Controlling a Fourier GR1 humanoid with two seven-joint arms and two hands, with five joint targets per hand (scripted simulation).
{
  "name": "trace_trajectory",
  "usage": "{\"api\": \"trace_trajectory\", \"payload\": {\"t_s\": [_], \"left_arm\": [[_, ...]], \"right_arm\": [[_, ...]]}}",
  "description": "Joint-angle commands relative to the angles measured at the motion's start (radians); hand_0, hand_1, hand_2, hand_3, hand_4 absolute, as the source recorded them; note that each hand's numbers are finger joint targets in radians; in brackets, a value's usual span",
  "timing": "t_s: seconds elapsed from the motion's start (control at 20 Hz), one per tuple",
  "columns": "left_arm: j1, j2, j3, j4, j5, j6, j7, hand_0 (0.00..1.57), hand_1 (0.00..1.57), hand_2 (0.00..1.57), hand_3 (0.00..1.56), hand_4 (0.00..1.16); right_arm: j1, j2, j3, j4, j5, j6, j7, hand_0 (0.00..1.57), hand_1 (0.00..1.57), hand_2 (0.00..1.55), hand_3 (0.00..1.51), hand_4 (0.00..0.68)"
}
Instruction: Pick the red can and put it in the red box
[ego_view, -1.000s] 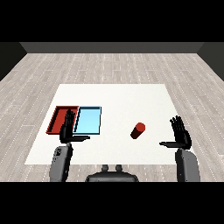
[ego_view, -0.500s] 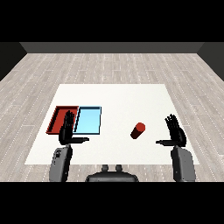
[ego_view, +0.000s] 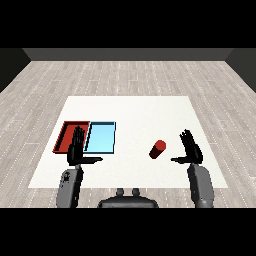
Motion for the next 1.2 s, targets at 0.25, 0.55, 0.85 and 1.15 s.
{"api": "trace_trajectory", "payload": {"t_s": [0.25,0.55,0.85,1.15], "left_arm": [[0.038,-0.024,-0.032,0.007,-0.022,0.020,-0.053,0.00,0.00,0.00,0.00,0.00],[-0.021,0.029,0.040,0.084,0.034,-0.038,-0.068,0.00,0.00,0.00,0.00,0.00],[-0.057,0.033,0.048,0.083,0.042,-0.026,-0.020,0.00,0.00,0.00,0.00,0.00],[-0.015,0.034,0.039,0.026,0.038,-0.028,-0.003,0.00,0.00,0.00,0.00,0.00]], "right_arm": [[-0.097,0.051,0.044,0.088,0.013,-0.032,0.025,0.00,0.00,0.00,0.00,0.000],[-0.091,0.071,0.050,0.226,0.029,-0.003,-0.093,0.00,0.00,0.00,0.00,0.000],[-0.092,0.092,0.085,0.227,0.055,-0.047,-0.079,0.00,0.00,0.00,0.00,0.000],[-0.079,0.123,0.101,0.211,0.026,-0.039,-0.063,0.00,0.00,0.00,0.00,0.000]]}}
